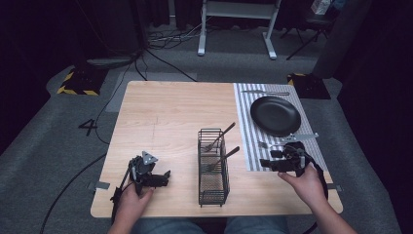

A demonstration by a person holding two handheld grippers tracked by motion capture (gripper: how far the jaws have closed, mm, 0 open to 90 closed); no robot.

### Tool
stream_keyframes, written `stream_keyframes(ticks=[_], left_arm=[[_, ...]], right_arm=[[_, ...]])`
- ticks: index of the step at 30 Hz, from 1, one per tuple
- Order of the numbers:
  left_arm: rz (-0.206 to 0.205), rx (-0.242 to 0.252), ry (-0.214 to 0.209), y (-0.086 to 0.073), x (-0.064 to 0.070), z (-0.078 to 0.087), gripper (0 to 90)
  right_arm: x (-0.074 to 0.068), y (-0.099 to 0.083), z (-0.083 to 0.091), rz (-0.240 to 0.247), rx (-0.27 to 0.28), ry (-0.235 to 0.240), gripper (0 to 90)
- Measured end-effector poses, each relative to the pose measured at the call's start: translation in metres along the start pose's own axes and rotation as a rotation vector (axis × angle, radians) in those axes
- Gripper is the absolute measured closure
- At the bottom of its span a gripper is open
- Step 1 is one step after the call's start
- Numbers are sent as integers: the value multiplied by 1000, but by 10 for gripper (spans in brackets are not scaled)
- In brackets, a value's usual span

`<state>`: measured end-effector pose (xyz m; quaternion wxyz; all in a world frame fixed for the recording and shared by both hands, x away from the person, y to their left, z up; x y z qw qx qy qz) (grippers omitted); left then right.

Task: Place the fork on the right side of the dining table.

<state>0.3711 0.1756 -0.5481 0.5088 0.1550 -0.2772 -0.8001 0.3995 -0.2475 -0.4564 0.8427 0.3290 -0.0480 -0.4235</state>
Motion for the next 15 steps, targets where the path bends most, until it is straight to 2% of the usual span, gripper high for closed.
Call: stream_keyframes(ticks=[13,15], left_arm=[[0,0,0,0,0,0,28],[0,0,0,0,0,0,28]], right_arm=[[-3,-29,-32,44,-8,6,334],[-2,-33,-37,65,-1,-2,333]])
Point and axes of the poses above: each handheld gripper's, and its own axes: z roughly backward along the jaws, y roughly out of its top, x roughly to its right, the point moved 5 cm from there along -z, roughly forward along the jaws, and after that the axes turned 5 degrees about -x, right-handed, at the moved point
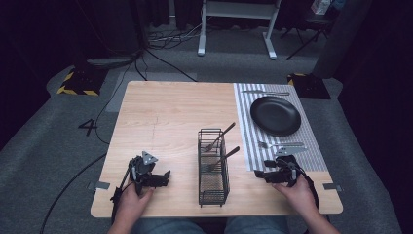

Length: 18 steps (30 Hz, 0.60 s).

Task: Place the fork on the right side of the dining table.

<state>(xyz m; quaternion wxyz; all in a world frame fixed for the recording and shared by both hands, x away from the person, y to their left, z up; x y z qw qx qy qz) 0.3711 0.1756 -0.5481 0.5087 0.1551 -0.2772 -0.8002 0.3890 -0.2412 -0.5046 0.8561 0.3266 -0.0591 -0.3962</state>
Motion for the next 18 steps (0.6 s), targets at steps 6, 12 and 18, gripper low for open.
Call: stream_keyframes(ticks=[6,12,18], left_arm=[[0,0,0,0,0,0,28],[1,0,0,0,0,0,28],[0,0,0,0,0,0,28]], right_arm=[[4,-11,-12,42,3,-23,331],[5,-21,-19,83,22,-47,327],[1,-30,-23,171,96,-76,278]])
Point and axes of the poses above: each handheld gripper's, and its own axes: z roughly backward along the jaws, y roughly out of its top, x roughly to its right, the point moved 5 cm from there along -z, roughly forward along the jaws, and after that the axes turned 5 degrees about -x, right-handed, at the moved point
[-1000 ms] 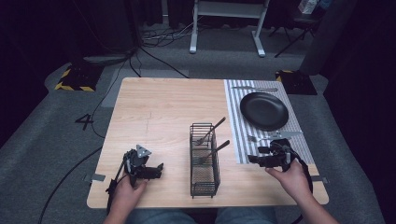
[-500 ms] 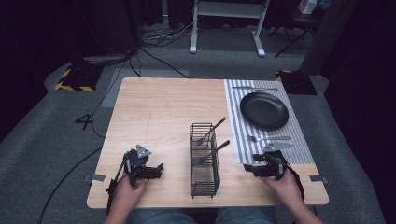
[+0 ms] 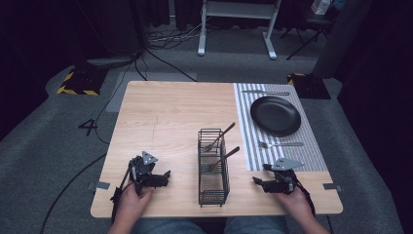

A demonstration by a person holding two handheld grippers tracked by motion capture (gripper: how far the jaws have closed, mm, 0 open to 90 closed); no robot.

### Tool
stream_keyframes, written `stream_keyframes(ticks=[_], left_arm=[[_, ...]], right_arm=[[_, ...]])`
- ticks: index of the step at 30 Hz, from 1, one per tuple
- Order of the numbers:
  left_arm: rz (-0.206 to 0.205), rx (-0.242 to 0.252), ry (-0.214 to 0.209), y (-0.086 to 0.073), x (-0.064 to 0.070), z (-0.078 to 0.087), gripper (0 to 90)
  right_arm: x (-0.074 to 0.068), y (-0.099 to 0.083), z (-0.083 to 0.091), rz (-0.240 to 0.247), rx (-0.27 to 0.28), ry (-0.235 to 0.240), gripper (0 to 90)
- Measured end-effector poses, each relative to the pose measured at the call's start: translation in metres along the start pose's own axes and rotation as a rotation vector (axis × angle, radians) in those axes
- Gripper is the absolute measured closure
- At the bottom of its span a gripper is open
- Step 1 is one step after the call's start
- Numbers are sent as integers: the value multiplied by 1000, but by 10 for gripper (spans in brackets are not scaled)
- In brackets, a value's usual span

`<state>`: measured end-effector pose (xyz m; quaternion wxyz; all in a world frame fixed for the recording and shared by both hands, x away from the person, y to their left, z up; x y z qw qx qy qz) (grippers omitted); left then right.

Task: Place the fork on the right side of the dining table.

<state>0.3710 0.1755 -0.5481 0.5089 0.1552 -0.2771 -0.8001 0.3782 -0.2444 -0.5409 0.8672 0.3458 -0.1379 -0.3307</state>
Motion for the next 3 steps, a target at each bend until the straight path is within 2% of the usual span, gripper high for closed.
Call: stream_keyframes(ticks=[3], left_arm=[[0,0,-1,0,0,0,29]], right_arm=[[-1,0,0,16,-7,-4,255]])
Point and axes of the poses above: each handheld gripper's, and its own axes: z roughly backward along the jaws, y roughly out of its top, x roughly to its right, the point moved 5 cm from there along -z, roughly forward along the jaws, and after that the axes turned 5 degrees about -x, right-handed, at the moved point
